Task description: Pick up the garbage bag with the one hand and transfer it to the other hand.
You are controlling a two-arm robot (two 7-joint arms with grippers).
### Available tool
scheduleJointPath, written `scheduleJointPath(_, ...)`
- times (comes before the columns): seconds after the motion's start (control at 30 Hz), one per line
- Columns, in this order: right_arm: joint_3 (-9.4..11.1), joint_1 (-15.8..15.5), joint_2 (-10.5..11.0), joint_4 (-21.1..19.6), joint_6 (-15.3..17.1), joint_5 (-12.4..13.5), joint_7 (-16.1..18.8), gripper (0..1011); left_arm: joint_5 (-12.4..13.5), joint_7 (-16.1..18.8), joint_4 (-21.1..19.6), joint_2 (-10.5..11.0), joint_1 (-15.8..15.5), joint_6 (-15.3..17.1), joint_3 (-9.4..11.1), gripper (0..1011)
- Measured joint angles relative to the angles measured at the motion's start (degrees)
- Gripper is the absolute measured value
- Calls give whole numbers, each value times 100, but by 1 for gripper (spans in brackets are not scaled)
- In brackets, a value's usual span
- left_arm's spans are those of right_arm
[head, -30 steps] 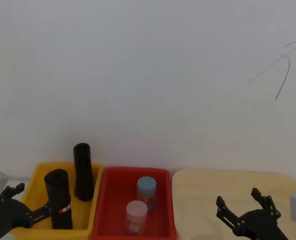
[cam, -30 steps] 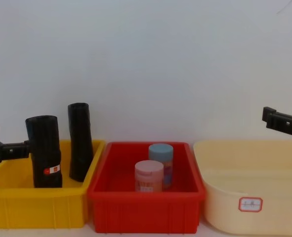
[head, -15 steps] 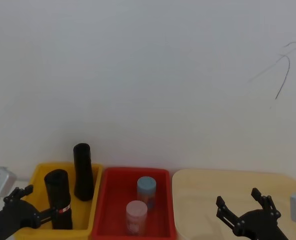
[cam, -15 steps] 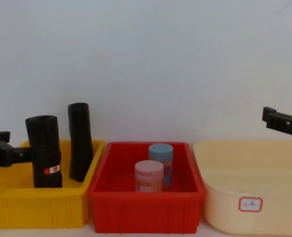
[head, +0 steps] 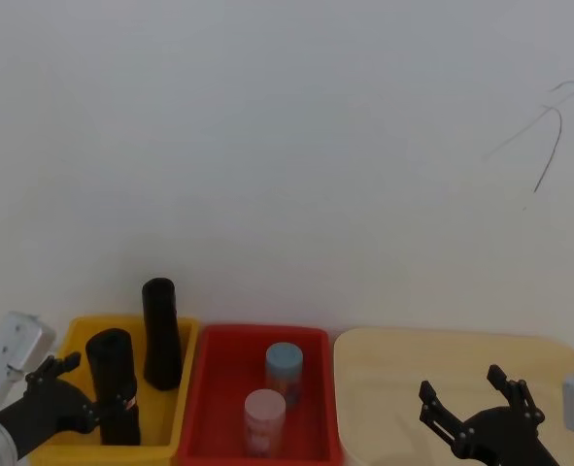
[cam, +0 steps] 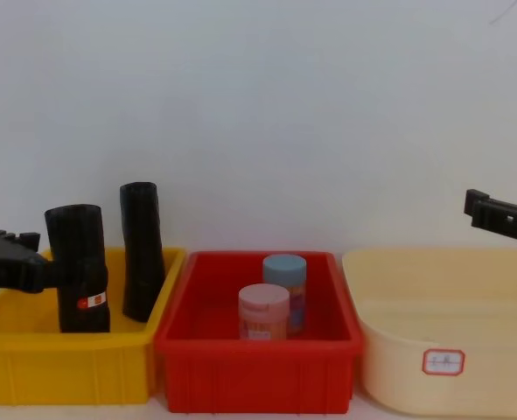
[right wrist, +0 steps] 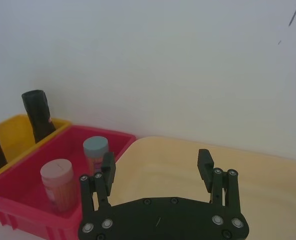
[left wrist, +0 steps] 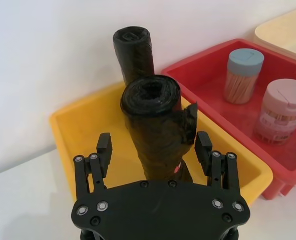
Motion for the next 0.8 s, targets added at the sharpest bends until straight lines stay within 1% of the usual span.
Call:
scheduleJointPath(0.4,0,0,0,0,0,0,0,1001,139,-9,253,-196,-260,139,98,1001)
scheduleJointPath(0.8,0,0,0,0,0,0,0,1001,199,-9,344,-275,-346,196,125,1001)
